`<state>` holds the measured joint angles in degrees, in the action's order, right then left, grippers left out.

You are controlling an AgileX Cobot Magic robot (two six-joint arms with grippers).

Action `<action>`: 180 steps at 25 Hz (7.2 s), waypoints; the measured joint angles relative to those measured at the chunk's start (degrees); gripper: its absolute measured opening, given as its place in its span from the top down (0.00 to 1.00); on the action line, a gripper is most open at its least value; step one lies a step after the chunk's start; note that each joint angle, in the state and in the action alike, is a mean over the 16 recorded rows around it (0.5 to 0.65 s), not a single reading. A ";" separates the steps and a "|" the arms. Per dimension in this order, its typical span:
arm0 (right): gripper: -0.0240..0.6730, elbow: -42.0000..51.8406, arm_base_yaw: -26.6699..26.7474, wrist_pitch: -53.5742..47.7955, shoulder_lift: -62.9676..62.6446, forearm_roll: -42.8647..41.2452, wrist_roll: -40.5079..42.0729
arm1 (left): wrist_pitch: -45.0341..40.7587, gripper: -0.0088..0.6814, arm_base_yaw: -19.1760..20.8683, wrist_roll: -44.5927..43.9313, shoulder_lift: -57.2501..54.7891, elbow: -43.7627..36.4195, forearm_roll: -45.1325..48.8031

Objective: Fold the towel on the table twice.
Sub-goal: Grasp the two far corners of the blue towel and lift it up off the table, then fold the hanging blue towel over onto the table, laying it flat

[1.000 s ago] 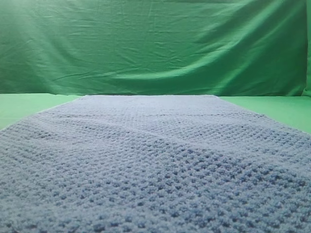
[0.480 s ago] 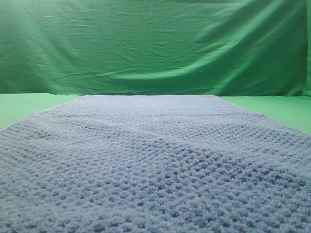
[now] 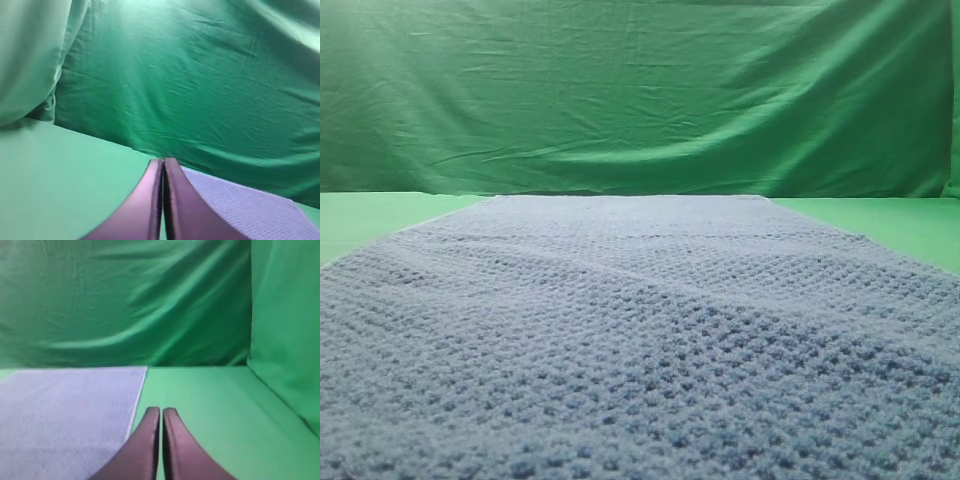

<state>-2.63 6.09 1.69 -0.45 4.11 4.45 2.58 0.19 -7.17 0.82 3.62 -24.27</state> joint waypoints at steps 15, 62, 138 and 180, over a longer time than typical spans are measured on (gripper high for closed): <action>0.97 -25.19 1.22 -24.56 15.01 -4.70 -3.96 | -19.63 0.99 0.00 0.74 -3.71 19.95 3.33; 0.90 -71.34 11.76 -50.51 100.93 -2.87 -4.34 | -47.83 0.96 -12.57 3.70 -97.53 67.61 14.70; 0.97 -100.98 12.62 -51.92 114.26 -4.25 -3.89 | -63.83 0.99 -17.02 14.67 -118.56 110.78 25.22; 0.97 -73.72 13.04 -46.18 84.64 -1.56 -1.48 | -48.89 0.99 -17.52 17.32 -81.16 74.05 19.99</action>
<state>-76.35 19.13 -44.49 84.18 2.55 2.96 -46.31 -17.32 10.15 -80.33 77.67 -4.28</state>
